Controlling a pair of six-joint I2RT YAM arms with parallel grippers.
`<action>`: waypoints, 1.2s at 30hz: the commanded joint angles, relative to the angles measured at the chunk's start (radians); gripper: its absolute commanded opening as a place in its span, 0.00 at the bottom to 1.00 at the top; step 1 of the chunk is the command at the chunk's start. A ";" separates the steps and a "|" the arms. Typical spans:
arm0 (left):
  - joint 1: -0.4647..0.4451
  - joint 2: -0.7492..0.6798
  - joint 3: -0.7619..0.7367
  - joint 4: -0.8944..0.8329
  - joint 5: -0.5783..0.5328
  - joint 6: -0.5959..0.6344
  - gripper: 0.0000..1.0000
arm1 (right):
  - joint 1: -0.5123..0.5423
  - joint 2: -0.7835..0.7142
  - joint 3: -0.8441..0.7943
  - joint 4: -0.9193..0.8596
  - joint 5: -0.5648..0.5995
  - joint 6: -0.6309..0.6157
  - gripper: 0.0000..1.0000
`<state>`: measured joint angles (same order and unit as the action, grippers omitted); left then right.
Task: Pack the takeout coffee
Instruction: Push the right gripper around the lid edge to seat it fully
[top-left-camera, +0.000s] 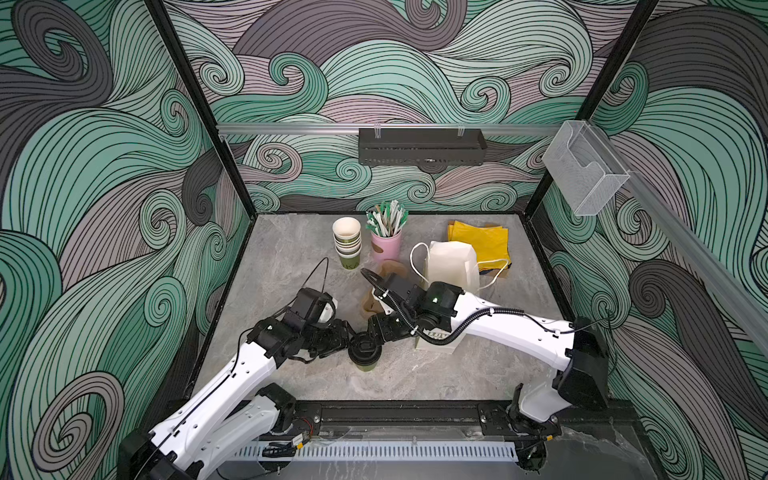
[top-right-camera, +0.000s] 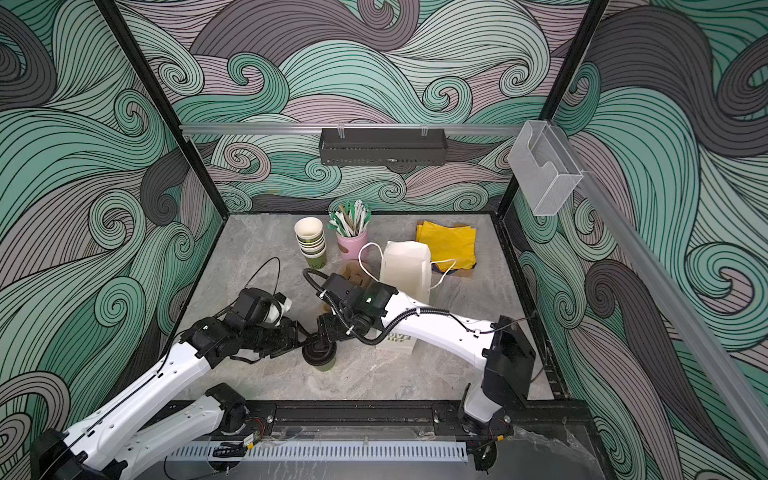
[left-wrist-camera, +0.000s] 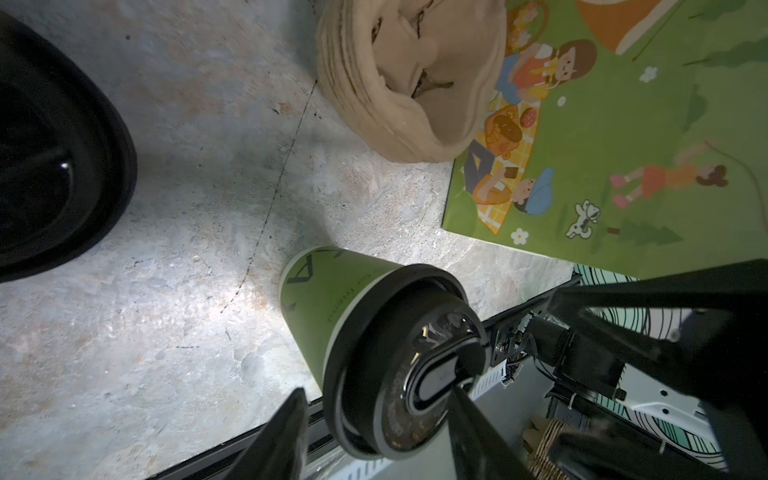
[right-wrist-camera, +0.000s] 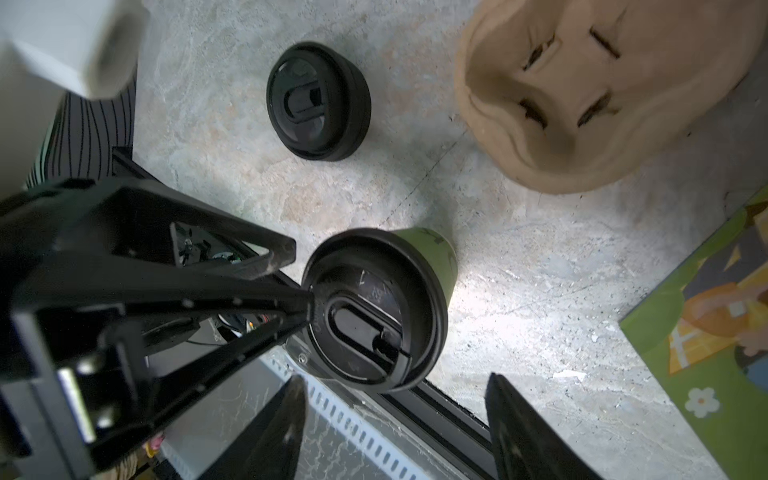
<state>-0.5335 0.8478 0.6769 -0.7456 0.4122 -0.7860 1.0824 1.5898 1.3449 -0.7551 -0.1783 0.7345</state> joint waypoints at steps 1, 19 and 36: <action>-0.005 -0.012 -0.028 0.010 0.032 -0.012 0.57 | -0.003 -0.010 -0.057 0.062 -0.071 0.056 0.67; -0.005 0.031 -0.032 -0.018 0.024 -0.003 0.45 | -0.005 0.042 -0.125 0.132 -0.058 0.135 0.50; -0.005 0.058 -0.035 -0.082 -0.013 0.020 0.40 | -0.003 0.089 -0.130 0.033 -0.019 0.141 0.43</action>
<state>-0.5335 0.8917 0.6437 -0.7525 0.4332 -0.7921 1.0824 1.6299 1.2339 -0.6212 -0.2432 0.8589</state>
